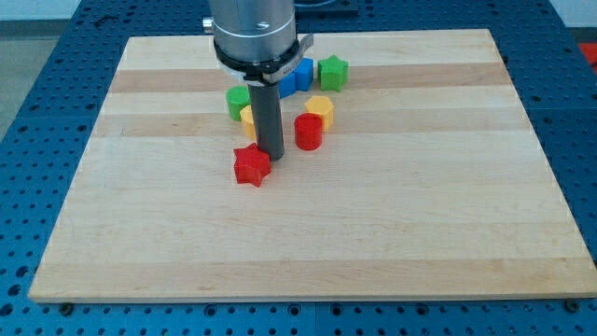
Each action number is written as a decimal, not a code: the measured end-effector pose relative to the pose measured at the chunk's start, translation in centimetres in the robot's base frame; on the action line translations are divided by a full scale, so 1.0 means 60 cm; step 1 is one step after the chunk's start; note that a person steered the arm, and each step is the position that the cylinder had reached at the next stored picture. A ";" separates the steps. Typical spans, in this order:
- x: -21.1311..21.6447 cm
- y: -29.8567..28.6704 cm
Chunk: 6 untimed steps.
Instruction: Move yellow heart to red star
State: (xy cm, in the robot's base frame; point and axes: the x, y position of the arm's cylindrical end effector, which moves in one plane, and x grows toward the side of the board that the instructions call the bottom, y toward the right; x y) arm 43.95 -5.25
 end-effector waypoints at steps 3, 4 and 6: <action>-0.077 0.031; -0.119 0.017; -0.125 -0.033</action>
State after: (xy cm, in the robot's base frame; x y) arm 36.45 -7.22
